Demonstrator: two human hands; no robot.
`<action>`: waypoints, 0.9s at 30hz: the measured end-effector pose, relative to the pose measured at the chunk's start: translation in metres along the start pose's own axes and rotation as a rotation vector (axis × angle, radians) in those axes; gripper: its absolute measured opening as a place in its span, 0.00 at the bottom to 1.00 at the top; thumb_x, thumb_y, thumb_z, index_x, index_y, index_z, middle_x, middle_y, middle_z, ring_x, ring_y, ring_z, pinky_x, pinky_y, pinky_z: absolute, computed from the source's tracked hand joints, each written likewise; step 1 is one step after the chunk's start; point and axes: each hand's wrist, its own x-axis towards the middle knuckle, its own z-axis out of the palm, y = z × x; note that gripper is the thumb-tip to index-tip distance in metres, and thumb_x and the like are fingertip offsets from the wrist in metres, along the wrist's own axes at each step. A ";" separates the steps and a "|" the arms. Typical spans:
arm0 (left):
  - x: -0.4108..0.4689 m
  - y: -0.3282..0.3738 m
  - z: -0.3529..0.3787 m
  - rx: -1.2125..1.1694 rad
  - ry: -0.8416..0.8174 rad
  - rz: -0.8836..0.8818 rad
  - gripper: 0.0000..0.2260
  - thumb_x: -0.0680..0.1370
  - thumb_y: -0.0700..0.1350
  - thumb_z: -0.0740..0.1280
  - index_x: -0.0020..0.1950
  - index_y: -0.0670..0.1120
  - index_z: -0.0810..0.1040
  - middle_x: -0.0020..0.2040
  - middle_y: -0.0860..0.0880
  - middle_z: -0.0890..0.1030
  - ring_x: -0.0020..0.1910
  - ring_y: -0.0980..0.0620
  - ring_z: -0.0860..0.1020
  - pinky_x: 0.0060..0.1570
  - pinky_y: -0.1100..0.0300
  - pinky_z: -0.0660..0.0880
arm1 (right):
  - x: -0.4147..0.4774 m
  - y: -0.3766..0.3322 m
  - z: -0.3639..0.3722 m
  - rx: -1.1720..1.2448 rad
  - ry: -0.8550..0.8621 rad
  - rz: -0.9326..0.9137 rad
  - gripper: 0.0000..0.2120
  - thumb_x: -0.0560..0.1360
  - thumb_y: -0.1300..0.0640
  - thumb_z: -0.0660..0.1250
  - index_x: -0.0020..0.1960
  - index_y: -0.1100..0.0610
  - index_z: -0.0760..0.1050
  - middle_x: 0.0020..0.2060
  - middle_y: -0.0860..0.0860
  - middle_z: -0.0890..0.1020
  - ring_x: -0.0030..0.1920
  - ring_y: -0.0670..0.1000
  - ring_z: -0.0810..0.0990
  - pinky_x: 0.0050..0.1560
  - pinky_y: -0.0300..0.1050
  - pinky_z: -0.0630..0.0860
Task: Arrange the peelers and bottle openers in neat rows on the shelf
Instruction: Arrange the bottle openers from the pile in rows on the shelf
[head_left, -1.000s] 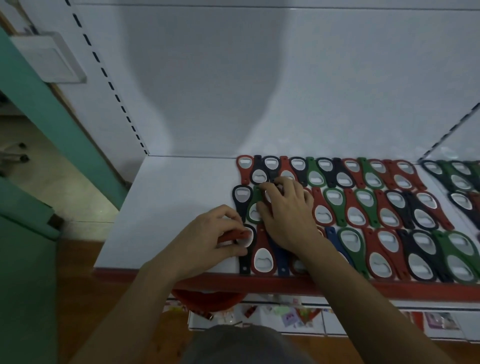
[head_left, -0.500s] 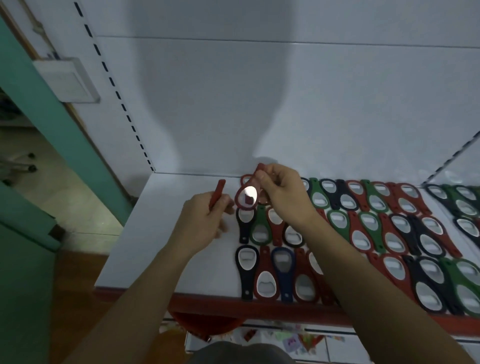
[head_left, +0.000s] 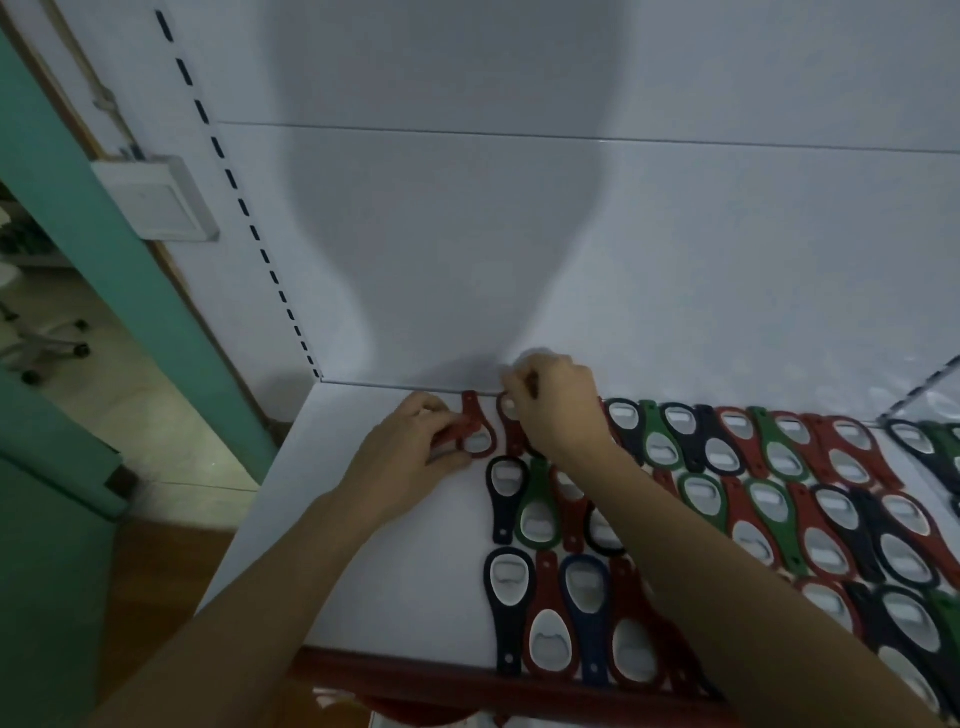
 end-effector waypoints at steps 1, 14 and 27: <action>0.002 0.000 0.000 0.023 -0.034 0.017 0.19 0.77 0.53 0.75 0.67 0.51 0.81 0.59 0.55 0.74 0.53 0.54 0.78 0.54 0.55 0.77 | -0.007 0.004 -0.005 -0.032 0.039 -0.045 0.14 0.82 0.54 0.65 0.40 0.58 0.77 0.37 0.50 0.80 0.36 0.49 0.77 0.39 0.44 0.75; 0.024 0.003 -0.003 0.012 -0.144 0.102 0.16 0.79 0.51 0.73 0.67 0.51 0.81 0.65 0.56 0.77 0.61 0.56 0.78 0.63 0.57 0.75 | -0.040 0.042 -0.001 -0.459 -0.110 -0.016 0.18 0.79 0.46 0.59 0.68 0.46 0.68 0.63 0.49 0.70 0.64 0.54 0.68 0.60 0.57 0.66; -0.038 0.025 0.008 -0.085 0.035 -0.204 0.08 0.82 0.40 0.64 0.57 0.52 0.77 0.53 0.54 0.74 0.48 0.59 0.75 0.42 0.73 0.69 | -0.040 0.027 -0.026 -0.286 -0.203 -0.026 0.16 0.82 0.47 0.61 0.67 0.49 0.73 0.64 0.50 0.71 0.67 0.54 0.66 0.65 0.59 0.67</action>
